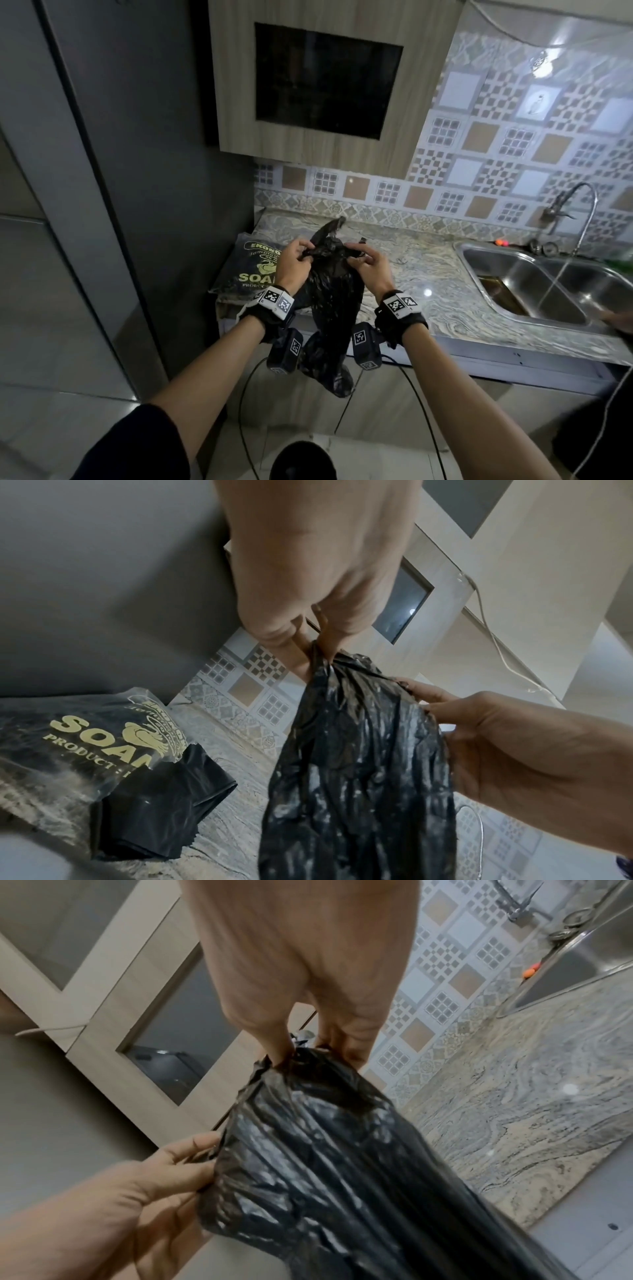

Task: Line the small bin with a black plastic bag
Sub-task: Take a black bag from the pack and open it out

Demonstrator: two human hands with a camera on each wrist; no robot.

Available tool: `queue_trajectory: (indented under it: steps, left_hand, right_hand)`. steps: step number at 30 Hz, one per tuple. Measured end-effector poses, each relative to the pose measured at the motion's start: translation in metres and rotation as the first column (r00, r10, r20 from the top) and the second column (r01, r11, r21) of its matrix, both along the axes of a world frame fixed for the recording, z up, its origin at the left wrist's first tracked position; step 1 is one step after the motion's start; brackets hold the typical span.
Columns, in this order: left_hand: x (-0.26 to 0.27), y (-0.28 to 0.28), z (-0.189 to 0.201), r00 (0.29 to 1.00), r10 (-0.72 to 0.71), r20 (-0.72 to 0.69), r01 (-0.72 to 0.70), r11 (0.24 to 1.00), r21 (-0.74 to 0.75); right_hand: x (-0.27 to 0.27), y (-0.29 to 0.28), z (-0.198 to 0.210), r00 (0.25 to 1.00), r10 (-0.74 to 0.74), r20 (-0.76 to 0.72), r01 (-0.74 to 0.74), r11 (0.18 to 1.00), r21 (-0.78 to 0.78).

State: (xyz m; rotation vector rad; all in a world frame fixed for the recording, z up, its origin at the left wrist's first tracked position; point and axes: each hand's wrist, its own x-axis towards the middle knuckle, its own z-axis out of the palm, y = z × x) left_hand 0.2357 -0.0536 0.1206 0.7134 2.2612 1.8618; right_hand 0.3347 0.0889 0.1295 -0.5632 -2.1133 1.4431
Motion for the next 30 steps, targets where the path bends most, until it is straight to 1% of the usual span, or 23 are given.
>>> queue_trajectory:
  steps: [2,4,6,7,8,10,12,14,17,18,20,22,24,26,28,30]
  left_hand:
    - [0.007,0.007,0.005,0.999,0.005,-0.038,-0.004,1.000,0.011]
    - [0.015,0.017,0.010,0.998,-0.036,-0.055,0.036,0.999,-0.007]
    - [0.023,0.027,0.015,0.998,-0.066,0.011,0.066,0.998,-0.014]
    - [0.026,0.032,0.016,0.997,-0.060,0.053,0.061,0.998,-0.015]
    - [0.028,0.035,0.016,0.995,-0.049,0.082,0.051,0.999,-0.013]
    - [0.030,0.038,0.013,0.995,-0.036,0.091,0.039,0.999,-0.029]
    - [0.031,0.038,0.010,0.998,-0.018,0.065,0.021,0.999,-0.041]
    - [0.034,0.036,0.008,1.000,-0.006,0.013,0.006,0.999,-0.035]
    - [0.036,0.038,0.002,0.997,-0.025,-0.072,0.023,0.999,-0.029]
    - [0.038,0.040,0.001,0.996,-0.044,-0.081,0.040,0.998,-0.046]
    - [0.042,0.045,0.000,0.998,-0.053,-0.019,0.052,0.997,-0.065]
    - [0.045,0.049,0.001,0.997,-0.018,0.070,0.023,0.998,-0.065]
    - [0.046,0.051,-0.004,0.991,0.020,0.132,-0.011,0.997,-0.071]
    - [0.047,0.050,-0.013,0.986,0.064,0.154,-0.050,0.994,-0.097]
    - [0.051,0.048,-0.029,0.981,0.100,0.169,-0.079,0.988,-0.129]
    - [0.055,0.046,-0.049,0.983,0.127,0.136,-0.105,0.981,-0.163]
  right_hand:
    - [0.006,0.006,0.007,1.000,0.003,0.012,-0.003,1.000,0.001]
    - [0.009,0.011,0.013,0.999,0.041,0.035,-0.040,0.998,-0.038]
    - [0.013,0.013,0.020,0.993,0.095,0.065,-0.088,0.990,-0.108]
    - [0.015,0.015,0.022,0.990,0.118,0.077,-0.107,0.985,-0.133]
    - [0.016,0.018,0.021,0.987,0.134,0.093,-0.120,0.982,-0.146]
    - [0.020,0.023,0.019,0.982,0.145,0.117,-0.130,0.983,-0.132]
    - [0.024,0.032,0.013,0.983,0.132,0.132,-0.116,0.986,-0.120]
    - [0.028,0.038,0.008,0.985,0.124,0.123,-0.101,0.979,-0.176]
    - [0.032,0.042,0.005,0.987,0.125,0.097,-0.098,0.963,-0.253]
    - [0.031,0.042,0.004,0.988,0.125,0.093,-0.098,0.963,-0.249]
    - [0.032,0.039,0.002,0.990,0.113,0.087,-0.095,0.977,-0.188]
    - [0.029,0.038,-0.003,0.993,0.079,0.082,-0.068,0.989,-0.131]
    - [0.026,0.041,-0.010,0.990,0.085,0.113,-0.073,0.991,-0.112]
    - [0.027,0.042,-0.020,0.984,0.111,0.140,-0.095,0.989,-0.110]
    - [0.031,0.043,-0.036,0.977,0.130,0.168,-0.121,0.991,-0.064]
    - [0.033,0.045,-0.060,0.962,0.175,0.207,-0.178,0.984,-0.008]
